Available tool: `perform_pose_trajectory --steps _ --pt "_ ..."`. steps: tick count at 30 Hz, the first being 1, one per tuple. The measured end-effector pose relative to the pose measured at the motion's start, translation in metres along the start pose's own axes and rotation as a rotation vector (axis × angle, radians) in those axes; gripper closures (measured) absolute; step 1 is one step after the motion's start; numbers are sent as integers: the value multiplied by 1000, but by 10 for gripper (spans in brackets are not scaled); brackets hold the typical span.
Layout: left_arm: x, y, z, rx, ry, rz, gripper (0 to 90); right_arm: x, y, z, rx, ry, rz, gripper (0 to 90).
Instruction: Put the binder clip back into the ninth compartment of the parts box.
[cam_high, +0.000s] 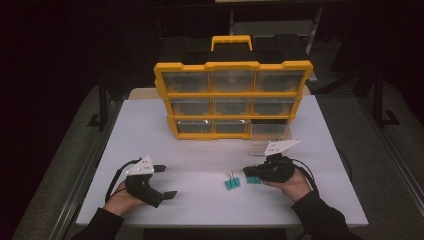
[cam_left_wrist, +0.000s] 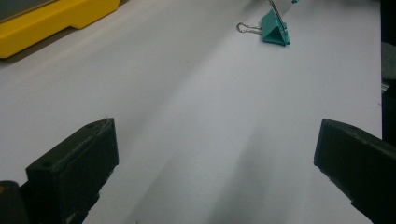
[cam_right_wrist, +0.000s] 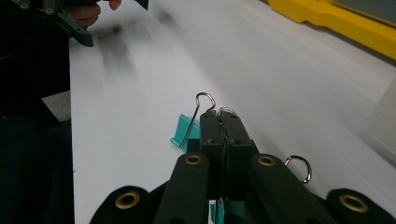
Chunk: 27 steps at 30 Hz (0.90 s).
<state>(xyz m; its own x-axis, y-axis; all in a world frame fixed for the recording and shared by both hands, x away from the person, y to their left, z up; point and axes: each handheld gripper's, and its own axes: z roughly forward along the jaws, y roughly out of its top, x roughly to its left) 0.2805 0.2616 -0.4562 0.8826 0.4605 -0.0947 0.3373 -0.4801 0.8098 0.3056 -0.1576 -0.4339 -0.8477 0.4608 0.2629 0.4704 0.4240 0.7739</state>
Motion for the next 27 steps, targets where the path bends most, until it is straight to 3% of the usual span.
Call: perform_pose_trajectory --steps 4,27 --pt "0 -1 1 5 -2 1 0 1 1 -5 7 -14 -7 874" --pt "-2 0 0 11 14 7 0 12 25 -37 -68 -31 -39 875"
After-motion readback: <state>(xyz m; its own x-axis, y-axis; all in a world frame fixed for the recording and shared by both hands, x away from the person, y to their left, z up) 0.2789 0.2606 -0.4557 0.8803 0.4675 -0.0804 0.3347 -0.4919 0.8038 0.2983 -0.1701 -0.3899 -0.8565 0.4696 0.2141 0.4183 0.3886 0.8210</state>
